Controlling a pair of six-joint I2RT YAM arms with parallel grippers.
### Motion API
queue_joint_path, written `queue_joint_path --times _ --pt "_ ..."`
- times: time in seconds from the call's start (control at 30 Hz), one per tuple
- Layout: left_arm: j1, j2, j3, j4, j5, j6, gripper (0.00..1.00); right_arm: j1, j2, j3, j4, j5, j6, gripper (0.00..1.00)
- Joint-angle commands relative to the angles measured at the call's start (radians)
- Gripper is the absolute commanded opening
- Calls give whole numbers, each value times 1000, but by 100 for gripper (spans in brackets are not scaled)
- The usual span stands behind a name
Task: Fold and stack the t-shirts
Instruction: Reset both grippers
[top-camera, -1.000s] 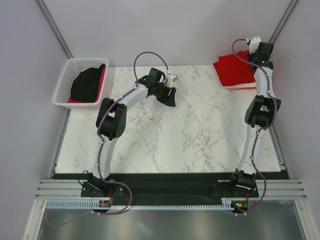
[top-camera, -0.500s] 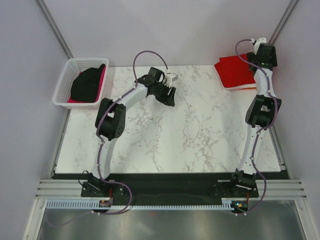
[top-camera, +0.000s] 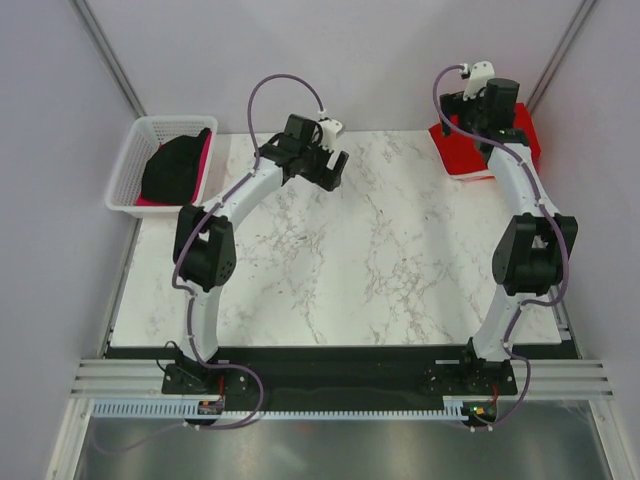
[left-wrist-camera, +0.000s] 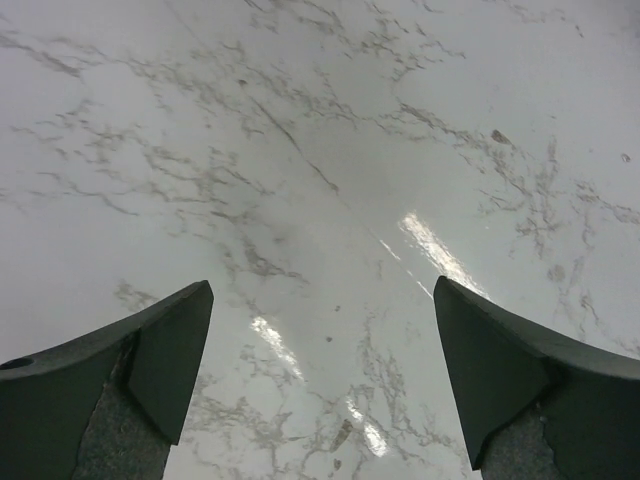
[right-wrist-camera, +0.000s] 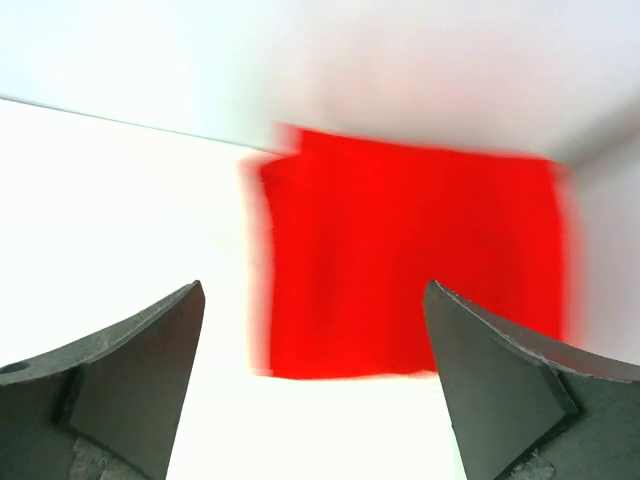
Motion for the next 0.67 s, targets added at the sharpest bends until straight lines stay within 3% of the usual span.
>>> queue_joint_path --times 0.0,0.17,0.37,0.63 --pt "8 -101 50 67 -187 76 100 10 -58 -63 -45 -275 232 98" --pt "44 -173 1 64 -174 63 100 14 -133 -197 -52 -311 417 98" --pt "88 -213 -27 60 -88 11 100 104 -176 -153 -216 -28 340 98" --pt "91 -237 -81 58 -98 -63 100 184 -220 -189 -211 -38 323 98"
